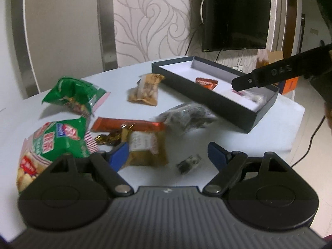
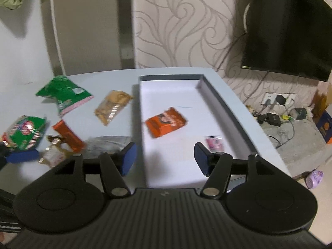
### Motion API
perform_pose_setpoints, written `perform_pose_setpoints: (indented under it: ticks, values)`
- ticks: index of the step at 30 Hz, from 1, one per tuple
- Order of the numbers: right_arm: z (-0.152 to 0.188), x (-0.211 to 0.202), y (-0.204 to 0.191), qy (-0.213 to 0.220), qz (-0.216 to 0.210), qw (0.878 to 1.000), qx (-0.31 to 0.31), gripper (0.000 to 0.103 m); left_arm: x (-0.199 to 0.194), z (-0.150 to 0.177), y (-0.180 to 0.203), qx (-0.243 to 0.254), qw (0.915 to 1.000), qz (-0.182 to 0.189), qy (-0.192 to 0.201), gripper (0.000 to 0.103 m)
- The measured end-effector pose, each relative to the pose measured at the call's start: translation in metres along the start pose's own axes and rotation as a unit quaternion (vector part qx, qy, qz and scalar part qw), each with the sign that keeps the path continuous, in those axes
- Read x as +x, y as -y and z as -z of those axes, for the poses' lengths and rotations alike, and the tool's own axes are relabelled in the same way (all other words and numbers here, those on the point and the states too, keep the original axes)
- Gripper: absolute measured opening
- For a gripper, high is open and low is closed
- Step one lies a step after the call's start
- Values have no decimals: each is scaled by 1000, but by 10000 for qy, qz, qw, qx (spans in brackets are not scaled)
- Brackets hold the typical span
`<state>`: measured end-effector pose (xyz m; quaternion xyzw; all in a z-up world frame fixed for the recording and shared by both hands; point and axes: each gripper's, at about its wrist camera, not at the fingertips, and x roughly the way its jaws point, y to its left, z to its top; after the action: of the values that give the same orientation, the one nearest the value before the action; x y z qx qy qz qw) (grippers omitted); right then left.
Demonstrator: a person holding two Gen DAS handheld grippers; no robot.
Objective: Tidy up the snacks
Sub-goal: 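Grasp the tan cake packet with the left tool while the right tool grasps the figurine packet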
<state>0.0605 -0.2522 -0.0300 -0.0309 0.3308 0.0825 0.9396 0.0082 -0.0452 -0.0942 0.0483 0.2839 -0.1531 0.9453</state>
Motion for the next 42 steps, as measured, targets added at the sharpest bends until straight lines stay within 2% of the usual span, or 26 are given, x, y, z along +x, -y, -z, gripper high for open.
perform_pose_setpoints:
  ticks: [4, 7, 11, 14, 16, 19, 20, 26, 33, 36, 42]
  values:
    - [6, -3, -24, -39, -297, 9994, -180, 67, 4, 1, -12, 0, 10000, -69, 31, 84]
    - [9, -2, -34, -110, -358, 9992, -146, 69, 11, -4, -22, -106, 9999, -120, 57, 84]
    - [13, -5, -38, -136, -327, 9993, -96, 74, 32, -4, -29, -194, 9995, -192, -164, 84]
    - [15, -9, -39, -149, -305, 9994, -73, 75, 43, -1, -31, -206, 9991, -176, -332, 64]
    - [16, -9, -40, -167, -303, 9994, -101, 75, 43, -1, -33, -250, 9992, -113, -306, 51]
    - [19, -8, -43, -223, -350, 9991, -115, 75, 40, 1, -37, -298, 9991, -71, -308, 46]
    - [20, -7, -45, -244, -371, 9989, -124, 75, 37, 2, -39, -331, 9990, -28, -293, 41]
    - [28, -1, -64, -341, -696, 9966, -286, 75, 15, 14, -57, -509, 9978, -307, -294, 41]
    - [48, 6, -106, -531, -1055, 9890, -890, 74, 8, 19, -71, -495, 9971, -506, -263, 42]
    - [53, 10, -120, -556, -962, 9869, -1167, 73, 8, 20, -68, -381, 9975, -544, -239, 42]
    - [54, 31, -121, -735, -924, 9878, -1015, 62, 10, 20, -71, -434, 9976, -475, -272, 43]
